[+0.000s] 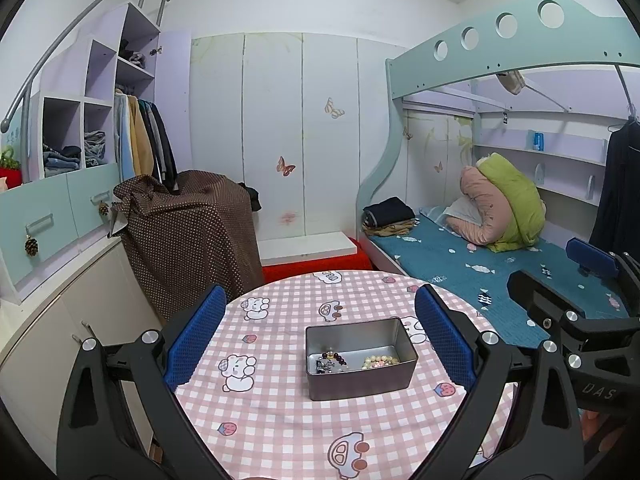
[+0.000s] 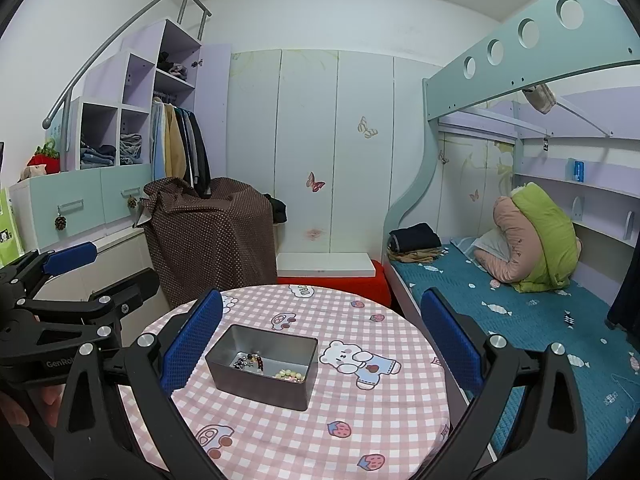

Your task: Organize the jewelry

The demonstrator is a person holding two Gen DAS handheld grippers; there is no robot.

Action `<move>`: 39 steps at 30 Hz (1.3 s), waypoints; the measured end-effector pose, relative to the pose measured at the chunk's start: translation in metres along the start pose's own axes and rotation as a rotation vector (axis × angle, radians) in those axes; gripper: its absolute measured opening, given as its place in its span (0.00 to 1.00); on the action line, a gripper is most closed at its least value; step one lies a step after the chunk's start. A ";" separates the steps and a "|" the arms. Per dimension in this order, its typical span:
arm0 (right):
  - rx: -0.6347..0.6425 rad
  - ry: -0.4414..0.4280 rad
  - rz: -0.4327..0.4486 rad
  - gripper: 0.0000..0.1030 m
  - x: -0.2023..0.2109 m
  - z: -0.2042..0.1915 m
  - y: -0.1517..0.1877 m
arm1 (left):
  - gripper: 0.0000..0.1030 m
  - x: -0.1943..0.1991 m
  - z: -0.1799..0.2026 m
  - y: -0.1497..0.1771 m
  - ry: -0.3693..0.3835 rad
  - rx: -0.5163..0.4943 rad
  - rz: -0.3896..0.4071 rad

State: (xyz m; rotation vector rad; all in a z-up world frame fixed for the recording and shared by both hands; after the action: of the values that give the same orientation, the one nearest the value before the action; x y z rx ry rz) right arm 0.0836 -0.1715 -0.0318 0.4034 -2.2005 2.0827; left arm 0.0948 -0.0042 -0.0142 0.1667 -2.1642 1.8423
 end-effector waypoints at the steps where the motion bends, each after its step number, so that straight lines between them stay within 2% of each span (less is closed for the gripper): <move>1: -0.001 -0.002 0.000 0.93 0.000 0.000 -0.001 | 0.93 0.000 0.000 0.000 0.001 0.001 0.000; 39: -0.005 0.004 0.007 0.93 0.007 0.002 -0.002 | 0.93 0.005 0.000 -0.001 -0.016 -0.005 0.006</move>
State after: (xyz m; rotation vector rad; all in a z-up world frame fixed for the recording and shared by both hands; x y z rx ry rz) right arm 0.0778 -0.1748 -0.0279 0.3917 -2.2079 2.0790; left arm 0.0908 -0.0041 -0.0117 0.1744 -2.1826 1.8450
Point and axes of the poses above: each gripper's, at about its wrist camera, not at the fingertips, and x roughly against the way its jaws point, z to its right, y to its underside, the point moved 4 cm from there along -x, roughly the way its jaws point, and after that the axes turned 5 degrees about -x, right-handed, at the moved point
